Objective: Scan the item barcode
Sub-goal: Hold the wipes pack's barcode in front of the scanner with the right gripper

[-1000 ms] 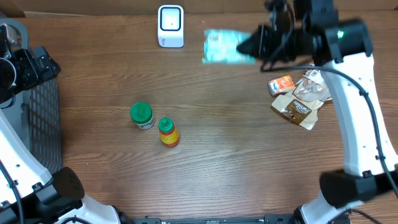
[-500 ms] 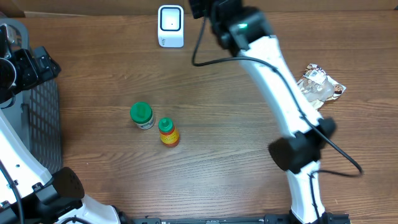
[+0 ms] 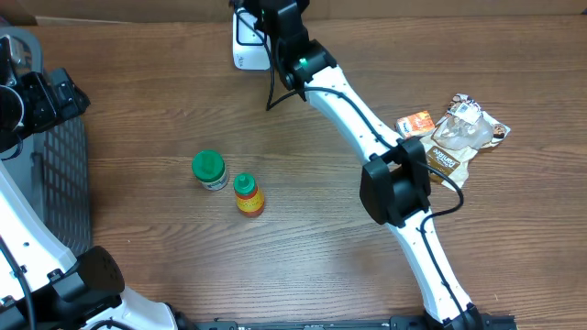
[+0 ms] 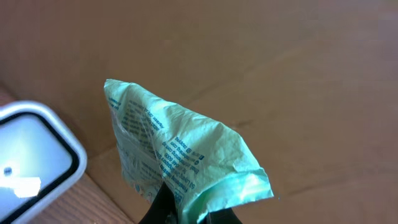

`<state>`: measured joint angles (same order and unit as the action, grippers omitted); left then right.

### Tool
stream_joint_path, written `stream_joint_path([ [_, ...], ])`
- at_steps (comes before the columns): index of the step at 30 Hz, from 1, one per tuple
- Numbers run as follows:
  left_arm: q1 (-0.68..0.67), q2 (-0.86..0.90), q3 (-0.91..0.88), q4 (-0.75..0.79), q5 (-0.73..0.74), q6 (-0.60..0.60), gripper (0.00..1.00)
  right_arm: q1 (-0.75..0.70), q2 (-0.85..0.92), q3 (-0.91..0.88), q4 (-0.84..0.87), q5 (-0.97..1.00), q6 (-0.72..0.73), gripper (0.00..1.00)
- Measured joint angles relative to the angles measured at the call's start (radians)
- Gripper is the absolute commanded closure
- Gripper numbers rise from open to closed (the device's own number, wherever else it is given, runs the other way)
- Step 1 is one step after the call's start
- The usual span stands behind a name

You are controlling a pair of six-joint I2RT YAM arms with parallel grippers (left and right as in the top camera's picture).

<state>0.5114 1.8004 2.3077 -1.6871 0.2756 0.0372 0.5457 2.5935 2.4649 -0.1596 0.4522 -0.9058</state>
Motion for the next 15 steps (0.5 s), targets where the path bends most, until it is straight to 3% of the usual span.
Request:
stream_joint_path([
  [10, 0.000, 0.000, 0.000, 0.000, 0.000, 0.000, 0.00, 0.014, 0.034, 0.000, -0.013, -0.055, -0.137, 0.96],
  [15, 0.000, 0.000, 0.000, 0.000, 0.000, 0.000, 0.00, 0.020, 0.035, -0.001, -0.167, -0.084, -0.205, 0.96],
])
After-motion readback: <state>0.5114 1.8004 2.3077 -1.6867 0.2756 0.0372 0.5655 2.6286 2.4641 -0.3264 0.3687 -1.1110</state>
